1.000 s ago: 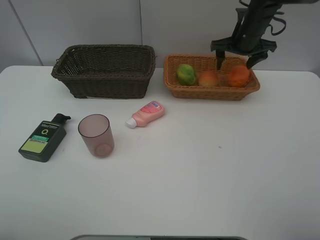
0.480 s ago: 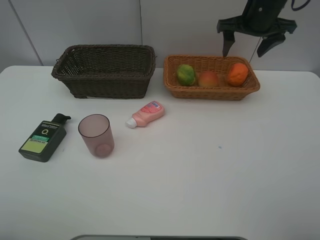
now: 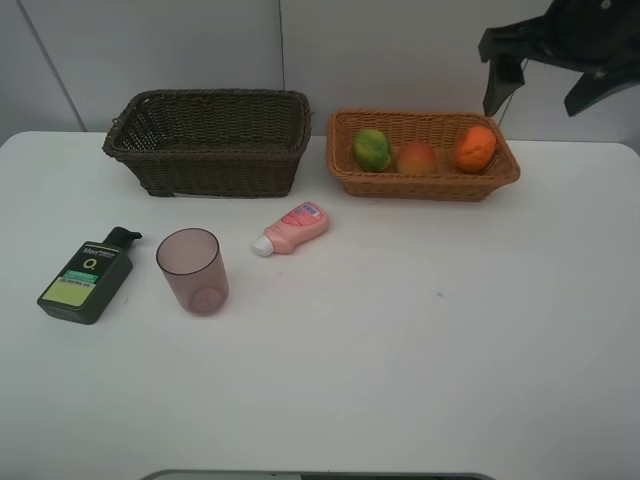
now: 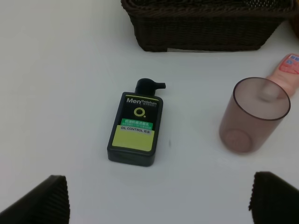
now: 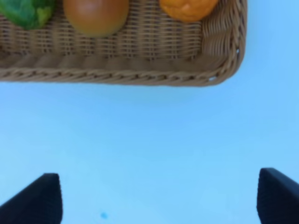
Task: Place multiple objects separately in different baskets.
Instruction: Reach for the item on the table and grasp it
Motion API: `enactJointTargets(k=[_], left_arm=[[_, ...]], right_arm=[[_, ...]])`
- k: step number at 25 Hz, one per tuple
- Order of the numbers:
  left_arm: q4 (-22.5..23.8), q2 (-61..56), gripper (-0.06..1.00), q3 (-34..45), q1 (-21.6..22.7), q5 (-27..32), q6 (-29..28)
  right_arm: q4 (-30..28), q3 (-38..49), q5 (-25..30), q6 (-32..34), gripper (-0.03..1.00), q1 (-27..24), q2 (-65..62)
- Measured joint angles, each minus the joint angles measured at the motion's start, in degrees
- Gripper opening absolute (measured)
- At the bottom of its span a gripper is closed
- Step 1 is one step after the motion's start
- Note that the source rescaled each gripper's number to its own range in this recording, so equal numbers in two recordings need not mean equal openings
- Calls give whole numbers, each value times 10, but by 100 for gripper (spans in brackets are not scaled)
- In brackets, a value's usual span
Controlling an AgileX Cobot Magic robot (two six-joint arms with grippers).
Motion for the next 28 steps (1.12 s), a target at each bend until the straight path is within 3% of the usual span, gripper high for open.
enactJointTargets(k=[18,25,28], left_arm=[[0,0,99,0,0,0,0],[0,0,99,0,0,0,0],[0,0,99,0,0,0,0]], right_arm=[[-8,305,-23,0,78,41,-487],[-7,360,-18,-40,78,41,-663],[26,368,-1,-69,78,41,-724]])
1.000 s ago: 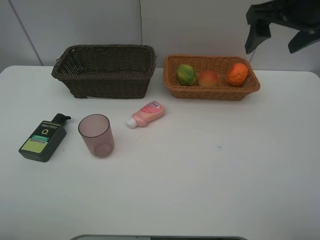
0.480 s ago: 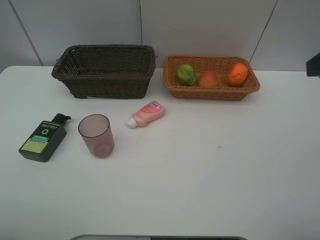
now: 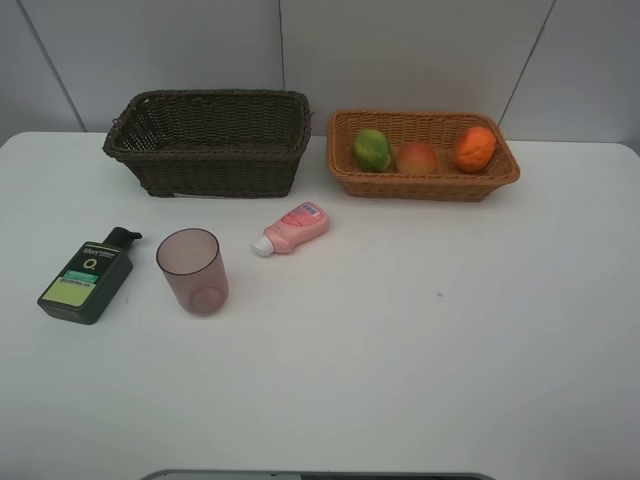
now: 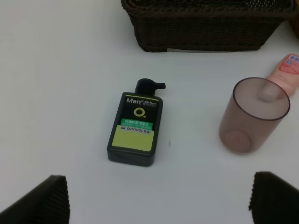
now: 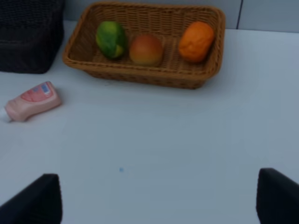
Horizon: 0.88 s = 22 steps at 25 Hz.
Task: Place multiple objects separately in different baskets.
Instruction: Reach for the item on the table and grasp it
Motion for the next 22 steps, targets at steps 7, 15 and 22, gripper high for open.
enactJointTargets(k=[7,15,22], left_arm=[[0,0,99,0,0,0,0],[0,0,99,0,0,0,0],[0,0,99,0,0,0,0]], right_arm=[[86,19,32,-37,78,1,-88],[71,54,47,-38,78,1,-112],[52,107,2,-39,78,1,-115]])
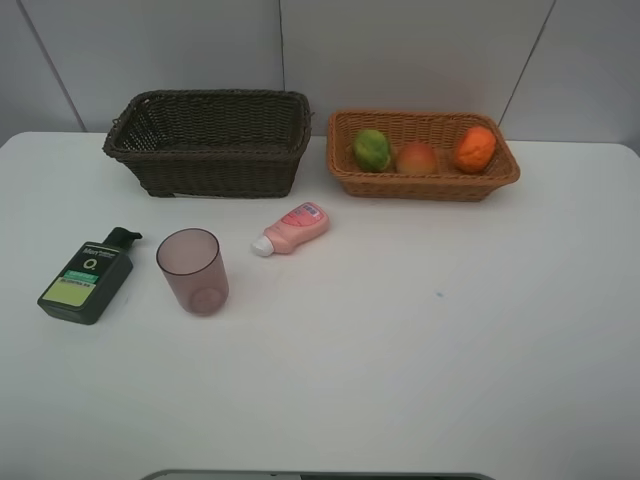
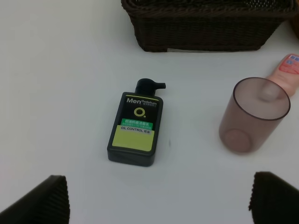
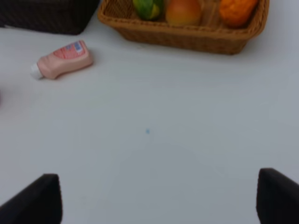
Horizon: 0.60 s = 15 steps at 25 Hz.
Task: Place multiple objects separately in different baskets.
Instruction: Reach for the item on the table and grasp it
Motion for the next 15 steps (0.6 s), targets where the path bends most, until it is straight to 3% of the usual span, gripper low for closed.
enactJointTargets(k=[6,15], left_arm=[[0,0,99,0,0,0,0],[0,0,99,0,0,0,0]], right_arm=[[0,9,-19,-2,78,-14,-31],[0,11,-20,-2,78,-166,-51]])
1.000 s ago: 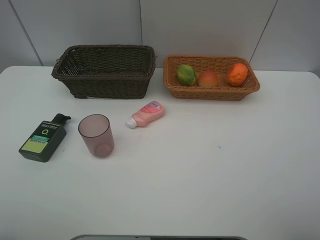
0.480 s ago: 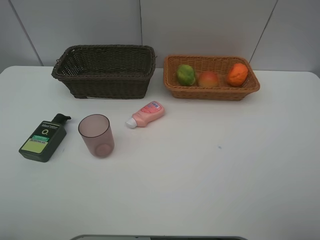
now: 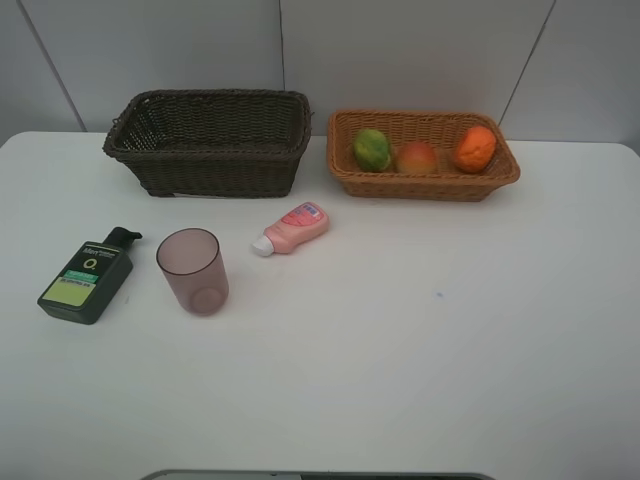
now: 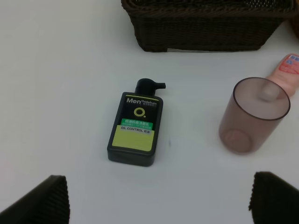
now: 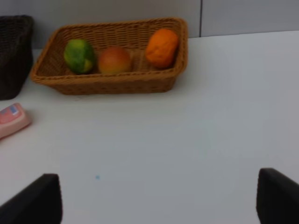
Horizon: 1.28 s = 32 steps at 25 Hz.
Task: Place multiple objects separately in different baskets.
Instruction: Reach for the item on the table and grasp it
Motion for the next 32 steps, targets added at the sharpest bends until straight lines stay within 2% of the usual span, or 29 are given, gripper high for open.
enactJointTargets(k=[4,32], left_arm=[[0,0,99,0,0,0,0],[0,0,99,0,0,0,0]], right_arm=[[0,0,0,0,78,-28,-1],[0,0,0,-13,78,-47,-2]])
